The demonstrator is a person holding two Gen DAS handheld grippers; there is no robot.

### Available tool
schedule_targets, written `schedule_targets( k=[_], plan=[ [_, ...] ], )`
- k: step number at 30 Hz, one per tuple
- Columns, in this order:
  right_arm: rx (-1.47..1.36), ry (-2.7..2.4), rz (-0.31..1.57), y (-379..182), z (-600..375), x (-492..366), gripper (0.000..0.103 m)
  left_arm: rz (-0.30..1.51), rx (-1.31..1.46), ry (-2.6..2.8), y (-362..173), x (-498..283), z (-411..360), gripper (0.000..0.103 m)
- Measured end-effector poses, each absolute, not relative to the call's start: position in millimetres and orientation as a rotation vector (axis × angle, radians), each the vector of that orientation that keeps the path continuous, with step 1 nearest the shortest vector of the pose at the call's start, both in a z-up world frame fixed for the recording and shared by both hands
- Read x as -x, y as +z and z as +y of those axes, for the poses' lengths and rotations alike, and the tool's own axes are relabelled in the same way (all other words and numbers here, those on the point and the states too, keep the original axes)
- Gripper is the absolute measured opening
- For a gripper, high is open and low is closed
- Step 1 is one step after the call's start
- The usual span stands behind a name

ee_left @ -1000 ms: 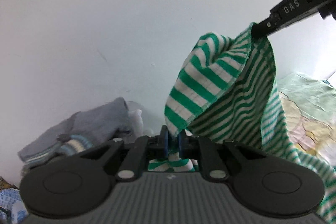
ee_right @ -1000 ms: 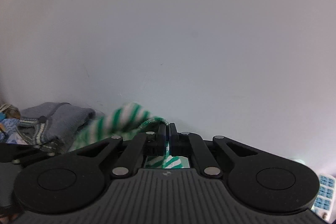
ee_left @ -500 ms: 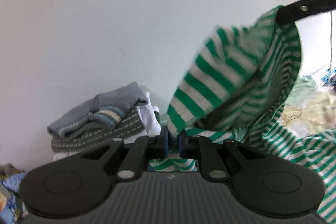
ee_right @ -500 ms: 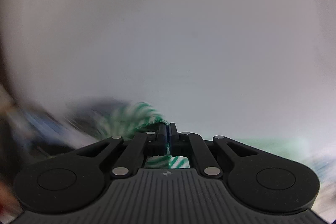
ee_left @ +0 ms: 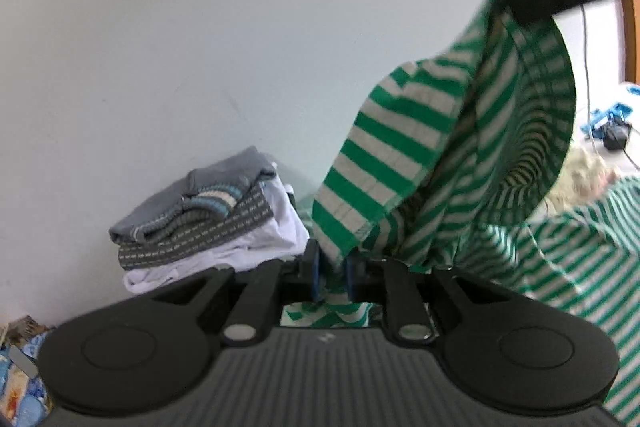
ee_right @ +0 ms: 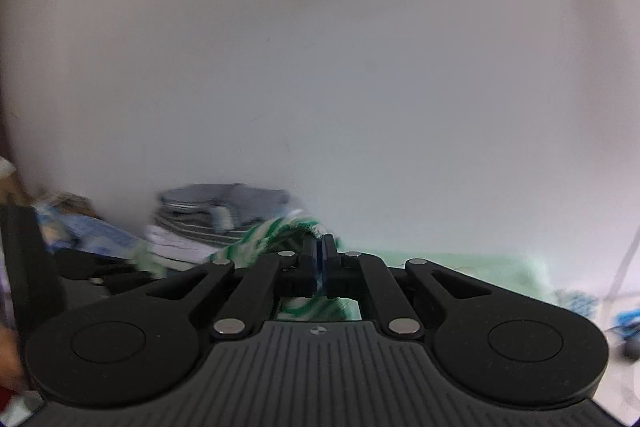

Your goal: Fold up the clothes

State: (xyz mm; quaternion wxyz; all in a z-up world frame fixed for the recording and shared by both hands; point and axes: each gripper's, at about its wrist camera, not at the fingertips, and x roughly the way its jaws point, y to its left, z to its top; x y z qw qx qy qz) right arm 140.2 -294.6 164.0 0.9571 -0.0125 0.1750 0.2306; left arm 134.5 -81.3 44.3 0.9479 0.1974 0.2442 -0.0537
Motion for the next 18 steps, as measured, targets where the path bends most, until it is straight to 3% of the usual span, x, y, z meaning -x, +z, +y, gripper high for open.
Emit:
schedule_targets(
  k=[3, 4, 5, 18],
  plan=[
    [-0.012, 0.47, 0.371, 169, -296, -129, 0.001, 0.465, -0.404, -0.136, 42, -115, -80, 0.043],
    [-0.014, 0.463, 0.382, 170, -295, -126, 0.001, 0.447, -0.41, -0.143, 41, -106, -80, 0.058],
    [-0.01, 0.46, 0.389, 170, -291, -123, 0.001, 0.425, -0.421, -0.151, 40, -97, -81, 0.063],
    [0.081, 0.452, 0.433, 146, -224, -82, 0.001, 0.296, -0.564, -0.278, 32, -38, -125, 0.07]
  ],
)
